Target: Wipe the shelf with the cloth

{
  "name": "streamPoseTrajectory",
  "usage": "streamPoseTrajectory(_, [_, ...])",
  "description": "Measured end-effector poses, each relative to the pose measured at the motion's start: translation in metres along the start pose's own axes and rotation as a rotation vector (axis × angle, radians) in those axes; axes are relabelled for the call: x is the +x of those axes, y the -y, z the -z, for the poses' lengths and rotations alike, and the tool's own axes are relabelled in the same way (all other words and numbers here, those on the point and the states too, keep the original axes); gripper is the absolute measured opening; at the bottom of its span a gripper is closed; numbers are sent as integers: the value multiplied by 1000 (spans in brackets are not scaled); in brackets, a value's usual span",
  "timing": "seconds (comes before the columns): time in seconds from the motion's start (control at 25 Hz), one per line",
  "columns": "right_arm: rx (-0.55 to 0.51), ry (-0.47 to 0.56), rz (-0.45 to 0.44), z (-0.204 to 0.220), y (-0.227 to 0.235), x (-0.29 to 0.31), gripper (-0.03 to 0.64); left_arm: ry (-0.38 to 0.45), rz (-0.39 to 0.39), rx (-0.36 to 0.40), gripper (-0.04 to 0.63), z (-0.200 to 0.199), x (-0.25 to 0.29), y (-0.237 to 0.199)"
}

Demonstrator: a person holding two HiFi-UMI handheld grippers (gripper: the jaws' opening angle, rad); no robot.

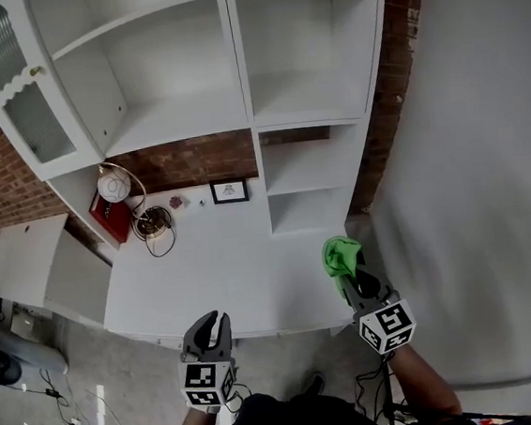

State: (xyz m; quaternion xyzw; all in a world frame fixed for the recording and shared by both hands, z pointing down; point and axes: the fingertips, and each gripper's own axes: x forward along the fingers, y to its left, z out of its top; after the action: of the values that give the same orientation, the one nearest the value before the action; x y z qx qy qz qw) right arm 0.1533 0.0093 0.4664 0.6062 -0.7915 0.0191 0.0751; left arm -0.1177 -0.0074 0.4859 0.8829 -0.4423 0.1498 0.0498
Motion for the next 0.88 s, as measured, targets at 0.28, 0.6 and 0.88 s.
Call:
streamPoseTrajectory(0.28, [-40, 4, -41, 1, 17, 22, 46, -18, -9, 14, 64, -6, 18, 12])
streamPoseTrajectory(0.6, [-105, -18, -13, -7, 31, 58, 46, 4, 24, 17, 64, -18, 59, -10])
streamPoseTrajectory(0.88, [-162, -42, 33, -24, 36, 107, 46, 65, 86, 26, 64, -44, 103, -45])
